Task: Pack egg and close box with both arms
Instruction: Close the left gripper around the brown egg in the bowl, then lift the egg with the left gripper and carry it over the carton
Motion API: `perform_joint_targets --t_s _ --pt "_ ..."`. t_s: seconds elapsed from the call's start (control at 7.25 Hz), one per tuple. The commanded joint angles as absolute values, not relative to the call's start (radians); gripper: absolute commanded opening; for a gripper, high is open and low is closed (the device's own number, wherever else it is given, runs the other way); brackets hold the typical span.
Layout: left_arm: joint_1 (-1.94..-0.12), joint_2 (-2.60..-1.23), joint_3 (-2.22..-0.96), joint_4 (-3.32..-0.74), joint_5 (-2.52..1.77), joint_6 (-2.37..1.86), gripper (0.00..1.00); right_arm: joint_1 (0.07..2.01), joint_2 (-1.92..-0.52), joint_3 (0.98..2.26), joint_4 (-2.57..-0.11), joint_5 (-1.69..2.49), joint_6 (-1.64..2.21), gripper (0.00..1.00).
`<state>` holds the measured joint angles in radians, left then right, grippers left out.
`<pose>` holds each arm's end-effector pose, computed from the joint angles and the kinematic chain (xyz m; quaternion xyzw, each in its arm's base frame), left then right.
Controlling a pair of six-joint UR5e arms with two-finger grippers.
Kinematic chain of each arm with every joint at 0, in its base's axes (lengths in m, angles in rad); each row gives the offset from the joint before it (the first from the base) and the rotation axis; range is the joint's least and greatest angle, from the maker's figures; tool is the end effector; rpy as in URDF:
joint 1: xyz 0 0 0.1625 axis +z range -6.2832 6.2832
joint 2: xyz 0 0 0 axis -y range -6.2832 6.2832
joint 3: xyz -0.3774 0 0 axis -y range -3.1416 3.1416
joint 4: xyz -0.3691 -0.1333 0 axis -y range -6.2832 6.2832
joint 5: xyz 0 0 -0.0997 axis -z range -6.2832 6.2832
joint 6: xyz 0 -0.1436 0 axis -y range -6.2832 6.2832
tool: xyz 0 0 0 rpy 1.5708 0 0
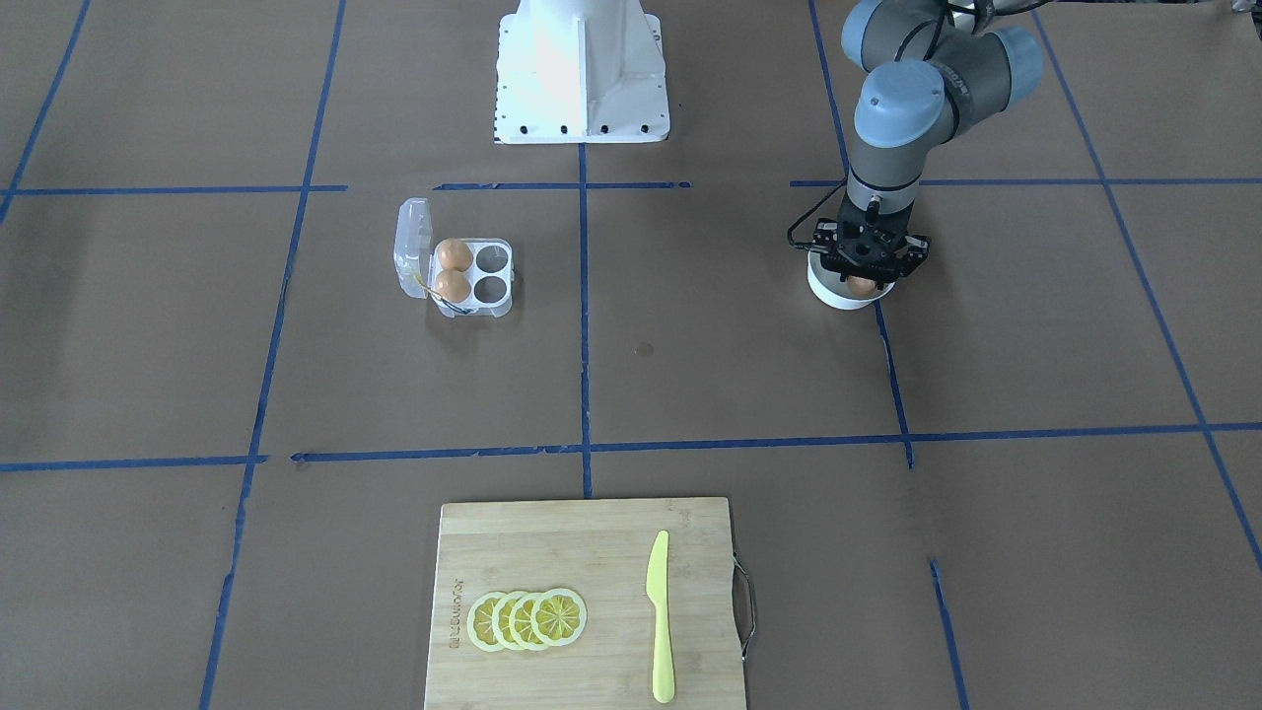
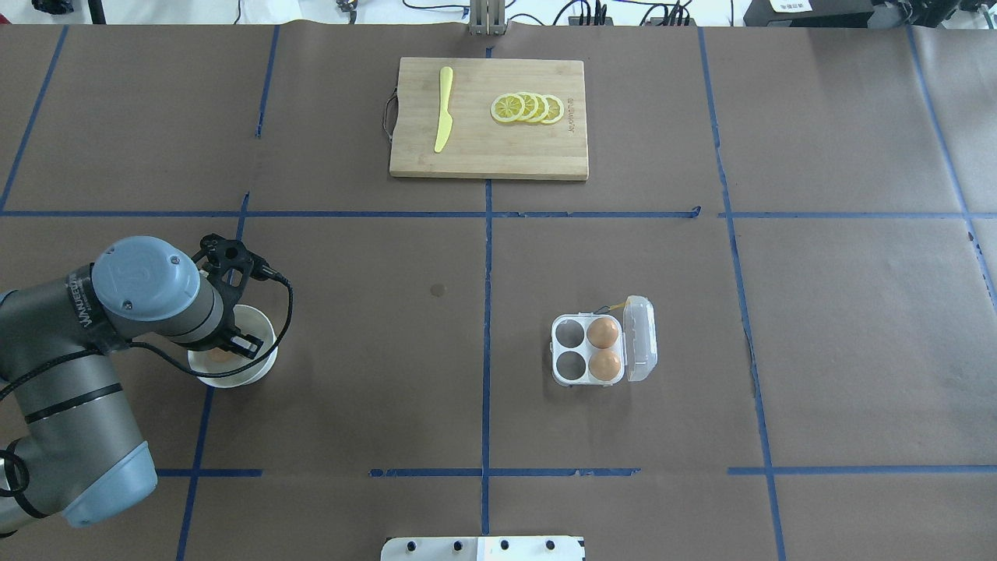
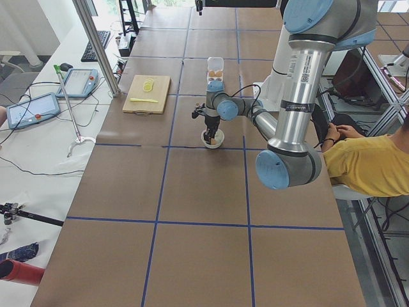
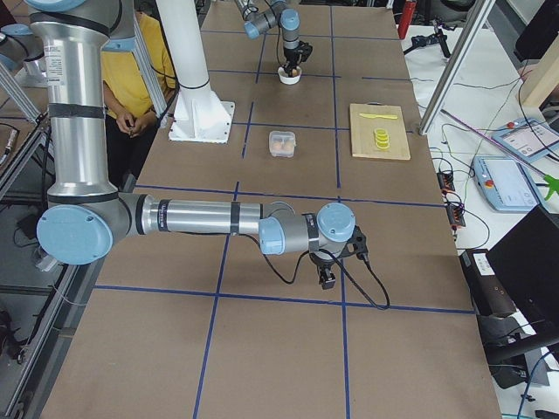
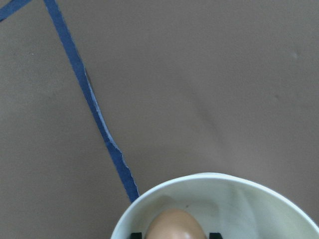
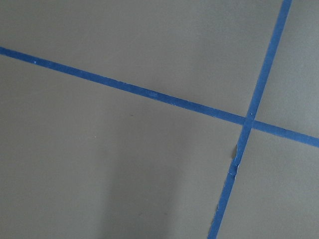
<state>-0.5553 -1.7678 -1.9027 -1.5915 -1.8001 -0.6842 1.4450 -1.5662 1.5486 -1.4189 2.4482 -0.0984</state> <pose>0.4148 -0.3758 0.4135 0.0952 0.2752 0.1883 0.9380 -0.0378 -0.4809 0.6240 0.0549 -0.4246 -0.1294 0.8944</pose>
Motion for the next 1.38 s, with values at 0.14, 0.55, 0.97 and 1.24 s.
perform_joint_targets --t_s 0.14,0.55,0.97,1.24 --pt "-0.625 -1.833 -1.939 -1.467 -1.805 -0.680 0.00 1.445 -1.566 1.554 -1.419 2.448 -0.098 1.00" --pt "-0.632 -2.000 -1.919 -1.322 -1.809 -0.683 0.00 1.445 -1.563 1.554 -1.419 2.448 -0.098 1.00" --pt "-0.560 -2.181 -1.812 -1.351 -1.822 -0.757 0.00 1.445 -1.563 1.549 -1.399 2.470 -0.098 1.00" --pt "-0.469 -2.345 -1.633 -1.486 -1.815 -0.897 0.00 1.445 -1.563 1.551 -1.397 2.477 -0.098 1.00"
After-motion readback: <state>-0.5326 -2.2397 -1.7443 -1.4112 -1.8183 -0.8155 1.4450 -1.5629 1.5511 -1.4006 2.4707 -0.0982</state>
